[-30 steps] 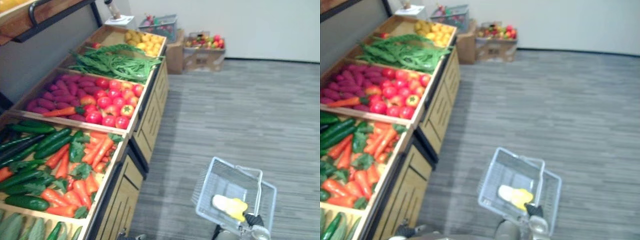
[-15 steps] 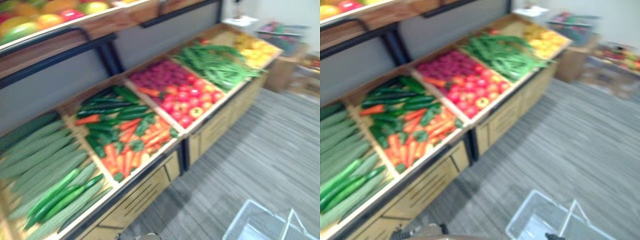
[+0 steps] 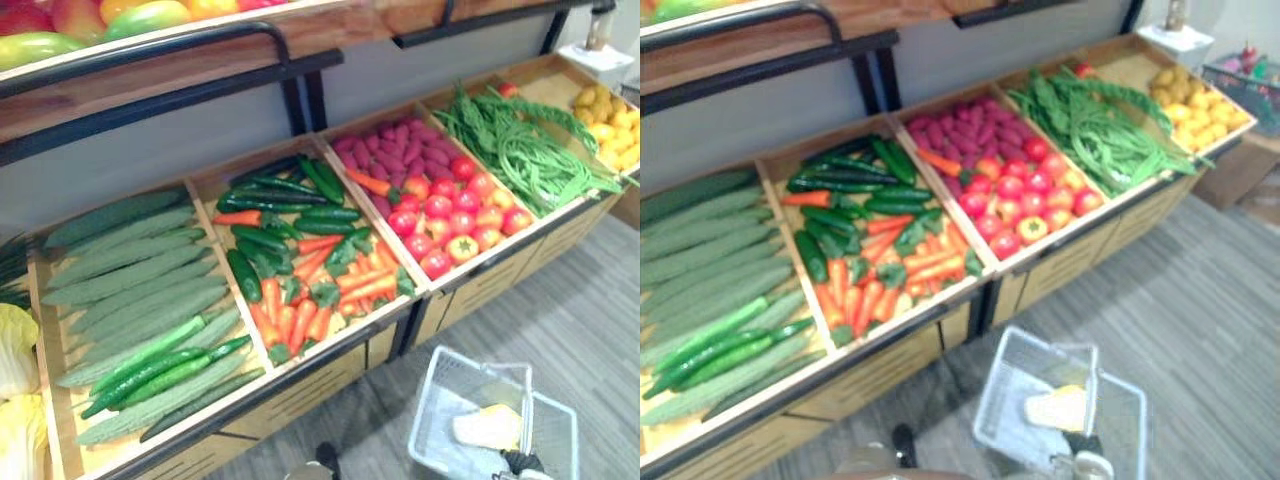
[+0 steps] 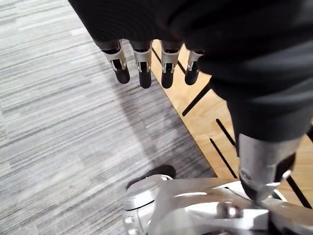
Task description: Pick vegetable in the basket
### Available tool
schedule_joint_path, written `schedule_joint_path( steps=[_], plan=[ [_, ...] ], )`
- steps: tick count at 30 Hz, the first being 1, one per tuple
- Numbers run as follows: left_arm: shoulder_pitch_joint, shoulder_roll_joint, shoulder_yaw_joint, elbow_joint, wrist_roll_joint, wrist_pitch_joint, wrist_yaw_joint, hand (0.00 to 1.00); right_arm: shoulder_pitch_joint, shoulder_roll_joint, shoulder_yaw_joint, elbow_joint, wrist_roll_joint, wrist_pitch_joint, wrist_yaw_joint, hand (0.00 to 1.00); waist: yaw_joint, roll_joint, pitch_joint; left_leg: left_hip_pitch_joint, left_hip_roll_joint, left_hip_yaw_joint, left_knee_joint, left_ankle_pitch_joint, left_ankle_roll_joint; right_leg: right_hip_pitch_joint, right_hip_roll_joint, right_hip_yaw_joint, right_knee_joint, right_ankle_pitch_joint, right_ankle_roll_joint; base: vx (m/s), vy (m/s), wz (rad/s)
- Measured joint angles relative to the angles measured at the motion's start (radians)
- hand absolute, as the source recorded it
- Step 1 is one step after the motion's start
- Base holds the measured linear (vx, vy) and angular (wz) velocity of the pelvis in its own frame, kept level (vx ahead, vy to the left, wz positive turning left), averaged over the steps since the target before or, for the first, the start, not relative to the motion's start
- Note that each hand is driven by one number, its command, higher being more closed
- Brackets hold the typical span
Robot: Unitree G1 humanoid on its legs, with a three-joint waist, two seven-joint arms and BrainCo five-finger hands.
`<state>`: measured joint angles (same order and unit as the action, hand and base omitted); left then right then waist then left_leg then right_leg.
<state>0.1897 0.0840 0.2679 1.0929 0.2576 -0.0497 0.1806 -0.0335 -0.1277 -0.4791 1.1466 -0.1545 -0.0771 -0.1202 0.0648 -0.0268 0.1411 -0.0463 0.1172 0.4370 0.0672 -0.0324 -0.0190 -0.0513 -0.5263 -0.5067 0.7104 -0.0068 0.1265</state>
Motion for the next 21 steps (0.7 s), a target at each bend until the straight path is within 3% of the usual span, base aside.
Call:
schedule_joint_path(
  steps=[1,2,4,6,7,8,11,12,15,21],
  plan=[
    [-0.003,0.006,-0.007,-0.002,0.000,0.001,0.000,0.00,-0.002,0.003,-0.001,0.000,0.003,-0.001,0.000,1.00,-0.005,-0.003,0.003,0.004,0.002,-0.014,-0.001,-0.001,0.000,-0.018,0.020,0.024,0.016,-0.046,0.005,0.23,-0.033,0.64],
    [-0.007,0.010,-0.004,-0.017,-0.005,0.005,0.012,0.00,-0.001,0.012,-0.004,0.002,0.005,-0.003,0.001,1.00,-0.009,-0.025,0.010,0.034,0.002,-0.039,-0.007,-0.002,0.002,-0.034,0.061,0.019,-0.006,-0.134,-0.003,0.19,-0.045,0.49],
    [-0.008,0.014,-0.002,-0.019,-0.011,0.007,0.014,0.00,-0.001,0.017,-0.003,0.006,0.006,-0.007,0.003,1.00,-0.010,-0.032,0.010,0.053,0.006,-0.061,-0.008,-0.008,-0.007,-0.046,0.101,0.018,-0.109,-0.164,-0.013,0.18,-0.098,0.56],
    [-0.030,0.015,-0.004,-0.021,-0.013,0.004,0.013,0.00,0.001,0.018,-0.025,0.004,0.007,-0.012,0.000,1.00,-0.017,-0.037,0.009,0.049,0.008,-0.110,-0.007,-0.007,-0.029,-0.070,0.158,0.105,-0.329,-0.143,0.003,0.17,-0.204,0.76],
    [-0.038,0.020,-0.004,-0.020,-0.017,0.004,0.012,0.00,-0.001,0.019,-0.030,0.008,0.007,-0.010,0.002,1.00,-0.020,-0.050,0.010,0.047,0.004,-0.137,-0.008,-0.005,-0.049,-0.080,0.179,0.186,-0.447,-0.079,0.016,0.13,-0.225,0.63],
    [-0.042,0.020,-0.002,-0.018,-0.017,0.004,0.012,0.00,0.000,0.021,-0.036,0.010,0.007,-0.008,0.003,1.00,-0.024,-0.056,0.007,0.047,0.004,-0.158,-0.012,-0.001,-0.065,-0.072,0.194,0.208,-0.450,-0.036,0.038,0.16,-0.279,0.56],
    [-0.031,-0.036,0.034,-0.017,-0.020,-0.010,0.009,0.00,0.002,0.009,-0.105,0.011,0.008,0.007,0.000,1.00,-0.022,0.034,-0.010,0.065,0.082,-0.208,-0.093,0.058,-0.134,-0.059,0.281,0.134,-0.443,-0.095,0.001,0.23,-0.275,0.35],
    [-0.031,-0.043,0.046,-0.016,-0.022,-0.013,0.009,0.00,0.002,0.007,-0.109,0.011,0.009,0.009,0.000,1.00,-0.024,0.042,-0.012,0.066,0.092,-0.216,-0.102,0.065,-0.139,-0.053,0.292,0.121,-0.445,-0.100,-0.005,0.19,-0.196,0.41],
    [-0.030,-0.049,0.095,0.005,-0.073,-0.016,0.007,0.00,0.018,0.010,-0.147,0.040,0.028,0.016,-0.001,1.00,-0.034,0.045,-0.012,0.063,0.128,-0.237,-0.100,0.090,-0.141,0.012,0.336,0.048,-0.481,-0.117,-0.019,0.15,-0.151,0.51],
    [-0.027,-0.049,0.137,0.004,-0.137,-0.014,0.001,0.00,0.056,0.012,-0.213,0.050,0.040,0.021,-0.003,1.00,-0.035,0.031,-0.019,0.016,0.100,-0.163,-0.098,0.173,-0.097,0.075,0.324,-0.055,-0.540,-0.118,-0.020,0.07,-0.040,0.54]
  ],
)
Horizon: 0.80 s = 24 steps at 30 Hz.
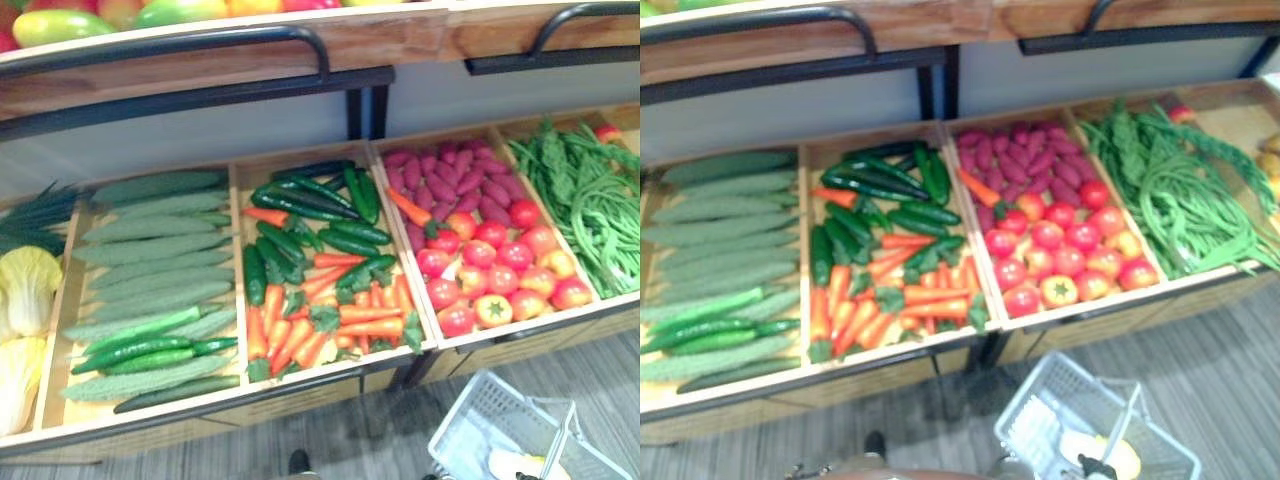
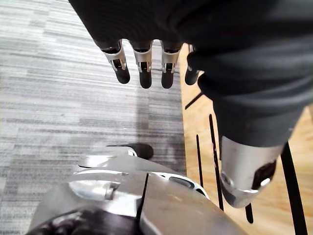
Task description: Pick vegetable in the basket
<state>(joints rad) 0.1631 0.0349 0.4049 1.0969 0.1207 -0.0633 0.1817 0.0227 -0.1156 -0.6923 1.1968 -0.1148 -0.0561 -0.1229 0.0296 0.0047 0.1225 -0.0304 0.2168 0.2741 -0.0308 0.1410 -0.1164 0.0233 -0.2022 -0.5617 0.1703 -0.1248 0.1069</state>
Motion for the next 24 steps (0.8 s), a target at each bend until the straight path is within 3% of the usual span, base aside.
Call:
schedule_joint_path(
  steps=[4,6,10,13,14,18,19,23,24],
  plan=[
    [0.011,-0.014,0.034,0.001,-0.032,0.000,0.002,0.00,0.005,0.002,-0.014,0.001,0.007,0.001,0.000,1.00,-0.002,0.005,-0.003,0.008,-0.015,0.022,-0.036,0.055,0.008,0.021,-0.002,-0.030,-0.015,0.000,0.000,-0.03,-0.009,0.24],
    [0.020,-0.027,0.045,0.000,-0.031,0.000,0.007,0.00,0.014,0.000,-0.032,0.001,0.006,0.001,0.001,1.00,-0.003,0.025,-0.014,0.018,-0.016,0.021,-0.062,0.067,0.009,0.034,0.002,-0.050,-0.017,0.000,0.000,-0.05,0.013,0.26],
    [0.035,-0.054,0.051,-0.059,-0.019,0.008,0.049,0.00,0.033,-0.006,-0.054,-0.003,0.007,0.000,-0.002,1.00,-0.007,0.032,-0.018,0.017,-0.026,0.020,-0.065,0.070,0.013,0.057,-0.003,-0.086,-0.030,-0.004,0.010,-0.09,0.060,0.28],
    [0.075,-0.064,0.001,-0.224,0.084,0.007,0.104,0.00,0.045,-0.001,-0.056,-0.005,0.007,-0.004,-0.006,1.00,-0.004,0.038,-0.022,0.014,-0.027,0.020,-0.065,0.064,0.019,0.067,-0.005,-0.096,-0.030,-0.007,0.007,-0.08,0.070,0.19],
    [0.090,-0.064,-0.014,-0.296,0.129,-0.001,0.133,0.00,0.053,-0.001,-0.056,-0.007,0.007,-0.007,-0.009,1.00,-0.003,0.040,-0.024,0.011,-0.025,0.023,-0.065,0.045,0.037,0.068,-0.001,-0.100,-0.028,-0.007,0.007,-0.07,0.058,0.20],
    [0.121,-0.061,-0.050,-0.537,0.208,-0.024,0.223,0.00,0.078,0.006,-0.055,-0.026,0.008,-0.015,-0.027,1.00,0.000,0.058,-0.039,0.000,-0.036,0.027,-0.071,0.014,0.044,0.065,-0.002,-0.083,-0.028,-0.004,0.012,-0.07,0.084,0.15],
    [0.135,-0.060,-0.072,-0.612,0.232,-0.025,0.243,0.00,0.088,0.010,-0.046,-0.044,0.009,-0.015,-0.030,1.00,0.001,0.051,-0.035,0.001,-0.041,0.036,-0.071,0.012,0.047,0.064,-0.004,-0.078,-0.028,-0.002,0.015,-0.02,0.055,0.02],
    [0.165,-0.014,-0.180,-0.805,0.340,-0.049,0.275,0.00,0.109,0.020,0.004,-0.084,0.009,-0.018,-0.041,1.00,0.002,0.062,-0.055,0.008,-0.049,0.075,-0.071,0.002,0.053,0.047,-0.011,-0.031,-0.029,0.001,0.019,0.03,0.031,-0.17],
    [0.164,-0.001,-0.201,-0.828,0.360,-0.056,0.276,0.00,0.110,0.020,0.012,-0.086,0.009,-0.018,-0.041,1.00,0.002,0.051,-0.050,0.012,-0.049,0.081,-0.071,0.000,0.052,0.047,-0.012,-0.028,-0.029,0.002,0.019,0.07,-0.001,-0.30]
  ],
)
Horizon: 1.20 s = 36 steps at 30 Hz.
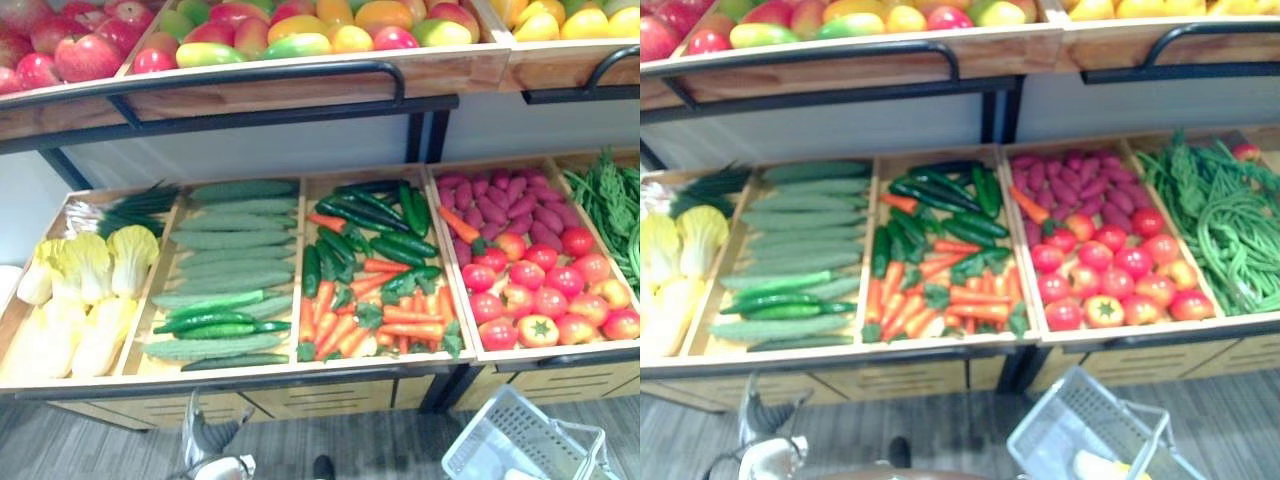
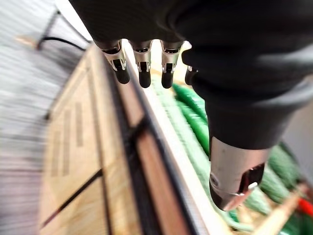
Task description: Pick vegetable in the basket
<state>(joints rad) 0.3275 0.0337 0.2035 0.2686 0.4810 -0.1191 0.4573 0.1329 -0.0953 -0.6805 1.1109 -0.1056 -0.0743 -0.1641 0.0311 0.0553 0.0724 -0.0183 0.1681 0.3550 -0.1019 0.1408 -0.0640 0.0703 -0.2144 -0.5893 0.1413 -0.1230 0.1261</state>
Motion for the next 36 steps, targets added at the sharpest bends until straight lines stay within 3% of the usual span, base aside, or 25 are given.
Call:
schedule_joint_path(
  steps=[5,13,20,36],
  plan=[
    [-0.034,0.132,-0.175,-0.178,0.157,-0.084,-0.005,0.00,0.008,-0.003,0.061,-0.002,-0.003,-0.005,0.004,1.00,-0.004,-0.007,-0.032,0.024,0.010,0.052,0.000,-0.013,-0.021,-0.020,0.009,0.065,-0.002,0.009,0.000,0.10,-0.030,-0.32],
    [-0.144,0.229,-0.292,-0.285,0.204,-0.154,-0.039,0.00,0.002,-0.006,0.084,0.005,-0.003,-0.004,0.021,1.00,-0.029,-0.008,-0.044,0.032,0.025,0.071,0.003,-0.017,-0.029,-0.024,0.032,0.097,-0.020,0.012,-0.003,0.11,-0.044,-0.13],
    [-0.208,0.289,-0.365,-0.284,0.201,-0.162,-0.111,0.00,-0.011,-0.006,0.104,0.012,-0.002,-0.003,0.023,1.00,-0.036,-0.019,-0.044,0.052,0.028,0.078,0.002,-0.022,-0.036,-0.008,0.039,0.108,-0.035,0.012,-0.003,0.03,-0.013,-0.05],
    [-0.212,0.315,-0.427,-0.252,0.200,-0.163,-0.164,0.00,-0.013,-0.006,0.119,0.014,0.007,-0.003,0.040,1.00,-0.054,-0.025,-0.044,0.073,0.030,0.101,0.002,-0.039,-0.051,-0.007,0.041,0.137,-0.038,0.012,-0.003,0.01,0.001,-0.05]
  ],
)
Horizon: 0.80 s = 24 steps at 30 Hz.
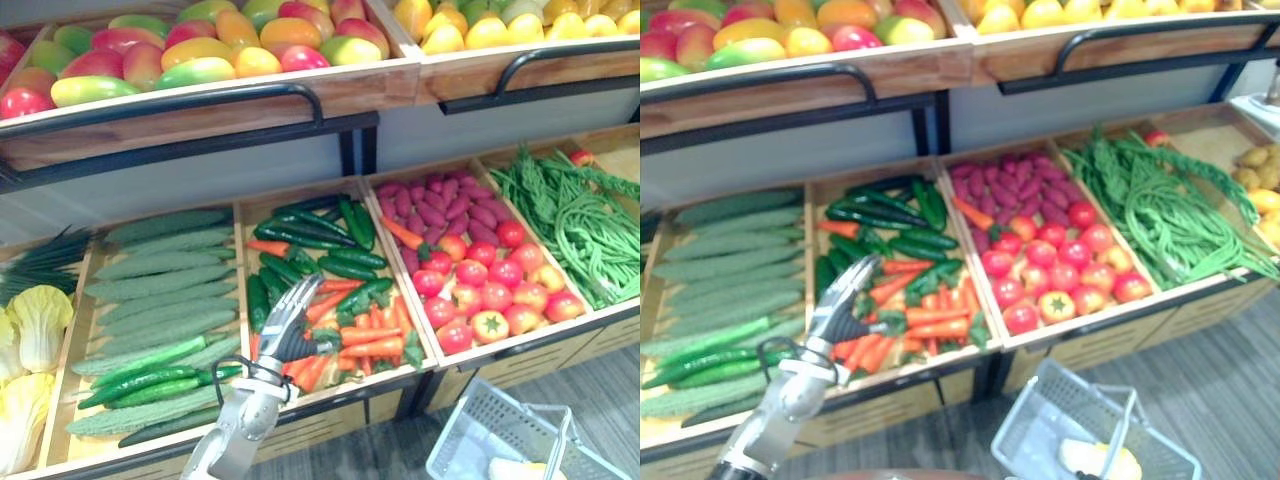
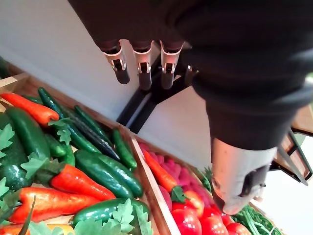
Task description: Pick vegetable in the basket
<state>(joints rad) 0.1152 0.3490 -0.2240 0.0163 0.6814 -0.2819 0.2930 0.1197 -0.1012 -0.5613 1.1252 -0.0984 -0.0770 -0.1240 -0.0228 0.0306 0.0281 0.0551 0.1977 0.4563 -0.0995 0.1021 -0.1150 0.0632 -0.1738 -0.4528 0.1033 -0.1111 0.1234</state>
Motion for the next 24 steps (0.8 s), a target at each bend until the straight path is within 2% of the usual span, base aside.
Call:
schedule_joint_path(
  steps=[2,3,10,20,24],
  plan=[
    [-0.002,0.011,-0.014,0.005,0.000,0.000,-0.020,0.00,-0.002,0.000,0.003,0.000,0.000,0.000,0.000,1.00,-0.001,0.000,0.000,0.000,0.000,-0.001,0.000,0.000,0.000,0.001,0.000,-0.001,-0.001,0.000,0.000,0.00,0.000,0.00],
    [-0.035,0.020,-0.045,0.111,0.001,0.001,-0.034,0.00,-0.010,-0.002,0.059,-0.009,0.000,-0.001,-0.001,1.00,-0.002,-0.004,0.010,0.000,-0.003,-0.007,0.001,-0.004,-0.005,0.011,0.002,-0.007,-0.023,0.001,0.002,0.00,0.000,0.00],
    [-0.034,0.023,-0.044,0.111,0.000,0.001,-0.034,0.00,-0.010,-0.003,0.060,-0.010,0.000,0.000,-0.001,1.00,-0.002,-0.005,0.011,-0.001,-0.003,-0.007,-0.001,-0.007,-0.009,0.011,0.003,-0.007,-0.025,0.001,0.002,0.00,0.000,0.00],
    [-0.027,0.053,0.035,0.153,-0.015,0.014,-0.080,0.00,-0.026,-0.057,0.096,-0.019,-0.023,0.004,-0.014,1.00,-0.004,-0.001,0.022,-0.022,-0.011,0.000,0.003,-0.022,-0.009,-0.008,0.000,0.001,-0.050,0.007,0.012,0.02,0.002,-0.02],
    [-0.024,0.065,0.035,0.156,-0.049,0.024,-0.083,0.00,-0.028,-0.064,0.096,-0.020,-0.035,0.004,-0.026,1.00,-0.008,-0.001,0.022,-0.014,-0.014,0.015,0.003,-0.021,-0.009,-0.009,0.000,0.023,-0.061,0.009,0.011,0.07,-0.001,-0.15]
  ],
)
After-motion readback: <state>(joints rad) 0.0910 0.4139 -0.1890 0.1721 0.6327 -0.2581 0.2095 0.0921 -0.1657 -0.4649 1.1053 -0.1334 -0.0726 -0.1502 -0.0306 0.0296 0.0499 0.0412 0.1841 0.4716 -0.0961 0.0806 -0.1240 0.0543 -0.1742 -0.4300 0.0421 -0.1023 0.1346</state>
